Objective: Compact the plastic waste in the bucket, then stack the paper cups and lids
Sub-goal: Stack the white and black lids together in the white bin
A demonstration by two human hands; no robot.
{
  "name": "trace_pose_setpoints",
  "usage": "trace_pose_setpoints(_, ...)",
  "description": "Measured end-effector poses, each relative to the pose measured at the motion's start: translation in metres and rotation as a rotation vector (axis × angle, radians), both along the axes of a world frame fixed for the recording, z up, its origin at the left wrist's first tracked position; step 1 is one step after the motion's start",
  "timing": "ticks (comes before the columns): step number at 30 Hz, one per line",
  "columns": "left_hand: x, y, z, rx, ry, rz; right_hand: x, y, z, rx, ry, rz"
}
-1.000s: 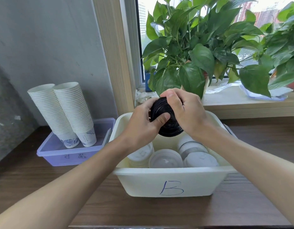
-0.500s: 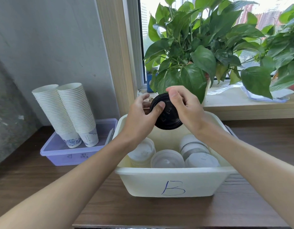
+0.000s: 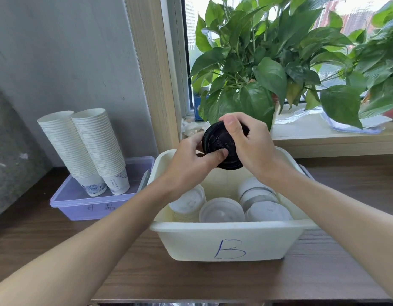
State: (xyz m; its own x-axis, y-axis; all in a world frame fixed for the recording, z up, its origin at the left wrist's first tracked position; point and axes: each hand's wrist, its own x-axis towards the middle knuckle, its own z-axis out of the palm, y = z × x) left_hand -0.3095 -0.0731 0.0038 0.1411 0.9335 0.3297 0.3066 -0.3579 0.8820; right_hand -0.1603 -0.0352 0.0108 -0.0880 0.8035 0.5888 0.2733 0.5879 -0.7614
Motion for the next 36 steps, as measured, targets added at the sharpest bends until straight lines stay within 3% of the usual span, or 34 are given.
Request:
trace_pose_setpoints(10, 0.0, 0.0, 0.002, -0.044, 0.004, 0.01, 0.002, 0.007, -0.006, 0.075, -0.1, -0.02)
trace_pose_setpoints(16, -0.002, 0.003, -0.001, -0.197, 0.109, 0.057, 0.027, 0.011, 0.003, -0.244, -0.489, 0.146)
trace_pose_setpoints(18, -0.001, 0.004, -0.003, -0.202, 0.135, 0.072, 0.032, 0.008, 0.01, -0.307, -0.517, 0.161)
trace_pose_setpoints(25, 0.0, 0.007, -0.009, -0.209, 0.272, 0.124, 0.028, 0.005, 0.001, -0.332, -0.795, -0.062)
trace_pose_setpoints(30, -0.002, 0.004, -0.008, -0.187, 0.469, 0.117, 0.019, 0.007, -0.012, -0.454, -0.769, -0.08)
trace_pose_setpoints(36, -0.004, 0.003, -0.009, -0.178, 0.513, 0.073, 0.02, 0.005, -0.016, -0.364, -0.884, -0.142)
